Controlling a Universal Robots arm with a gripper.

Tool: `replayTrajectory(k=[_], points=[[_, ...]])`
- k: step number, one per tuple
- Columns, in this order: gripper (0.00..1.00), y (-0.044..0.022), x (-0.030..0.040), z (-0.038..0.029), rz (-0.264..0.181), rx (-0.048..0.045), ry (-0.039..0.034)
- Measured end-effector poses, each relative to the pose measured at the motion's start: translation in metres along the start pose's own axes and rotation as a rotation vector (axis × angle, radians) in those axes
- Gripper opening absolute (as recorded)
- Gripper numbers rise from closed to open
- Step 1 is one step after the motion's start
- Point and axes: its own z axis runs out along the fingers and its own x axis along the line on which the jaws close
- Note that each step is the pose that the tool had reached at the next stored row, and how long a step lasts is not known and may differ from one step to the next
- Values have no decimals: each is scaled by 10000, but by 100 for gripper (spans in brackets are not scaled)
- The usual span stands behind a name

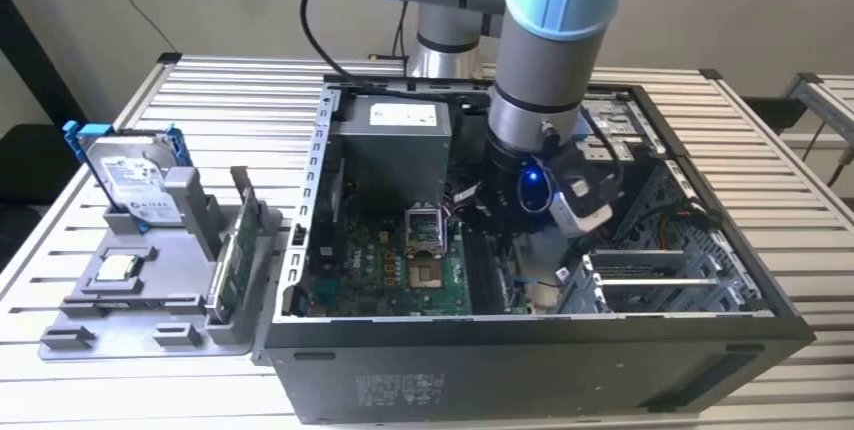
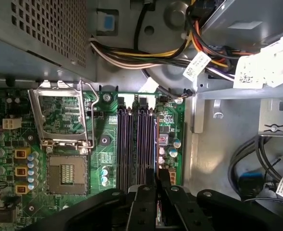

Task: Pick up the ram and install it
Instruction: 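Insert the ram into the slot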

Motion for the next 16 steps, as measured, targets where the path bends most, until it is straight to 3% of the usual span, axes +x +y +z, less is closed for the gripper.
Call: replayTrajectory(k=[16], points=[[14, 2, 25, 71, -2, 1, -1]])
